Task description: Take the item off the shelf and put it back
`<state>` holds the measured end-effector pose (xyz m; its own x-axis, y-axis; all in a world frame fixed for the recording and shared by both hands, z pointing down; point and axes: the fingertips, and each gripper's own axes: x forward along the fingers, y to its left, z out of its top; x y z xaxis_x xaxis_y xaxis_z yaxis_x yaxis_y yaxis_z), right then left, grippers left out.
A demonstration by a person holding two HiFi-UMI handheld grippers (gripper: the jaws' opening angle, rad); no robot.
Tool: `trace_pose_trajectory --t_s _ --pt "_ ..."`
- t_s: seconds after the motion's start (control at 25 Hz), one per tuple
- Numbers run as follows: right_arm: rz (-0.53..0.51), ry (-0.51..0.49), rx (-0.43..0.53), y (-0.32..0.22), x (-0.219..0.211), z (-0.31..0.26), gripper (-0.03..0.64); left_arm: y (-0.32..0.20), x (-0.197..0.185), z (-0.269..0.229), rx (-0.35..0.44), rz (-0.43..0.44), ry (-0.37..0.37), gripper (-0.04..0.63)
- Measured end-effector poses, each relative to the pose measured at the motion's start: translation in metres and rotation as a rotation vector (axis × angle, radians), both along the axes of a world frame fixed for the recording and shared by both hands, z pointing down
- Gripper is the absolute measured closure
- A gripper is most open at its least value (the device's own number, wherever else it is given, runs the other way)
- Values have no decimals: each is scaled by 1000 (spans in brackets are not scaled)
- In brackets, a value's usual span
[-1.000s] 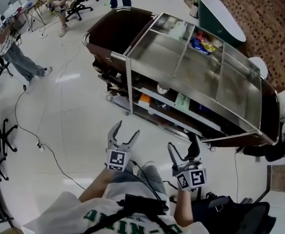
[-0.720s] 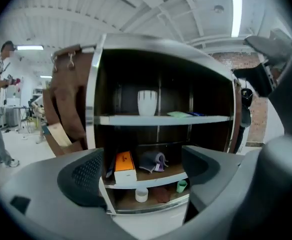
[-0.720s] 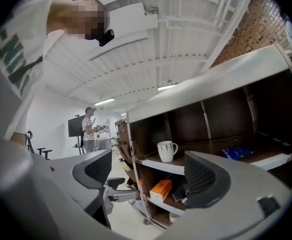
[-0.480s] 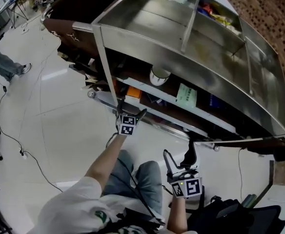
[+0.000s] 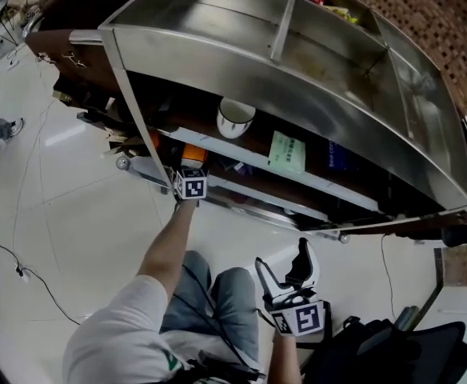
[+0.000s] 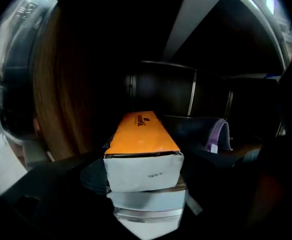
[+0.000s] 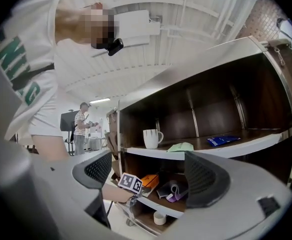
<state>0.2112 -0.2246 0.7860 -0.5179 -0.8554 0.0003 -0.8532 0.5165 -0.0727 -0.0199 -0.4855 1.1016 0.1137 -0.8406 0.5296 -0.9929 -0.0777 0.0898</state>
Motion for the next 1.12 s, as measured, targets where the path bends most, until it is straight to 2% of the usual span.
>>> trace_pose_trajectory --t_s 0.12,0.24,0.44,0.64,0.88,1.12 --pt "21 -13 -29 7 9 -9 155 7 5 -12 -21 27 -2 230" --pt "18 -31 -54 16 8 -37 155 46 17 -52 -23 82 -27 235" --pt "-43 -40 -79 31 -10 -111 155 143 23 -136 -65 157 -25 238" --pt "-101 -77 -104 41 -28 -187 155 249 11 -247 -89 199 -22 238" --pt "-126 -119 -78 41 -38 -258 155 335 -7 -379 -58 226 22 238" --pt "-166 -166 -19 30 -59 -306 155 356 -40 -490 54 187 33 238"
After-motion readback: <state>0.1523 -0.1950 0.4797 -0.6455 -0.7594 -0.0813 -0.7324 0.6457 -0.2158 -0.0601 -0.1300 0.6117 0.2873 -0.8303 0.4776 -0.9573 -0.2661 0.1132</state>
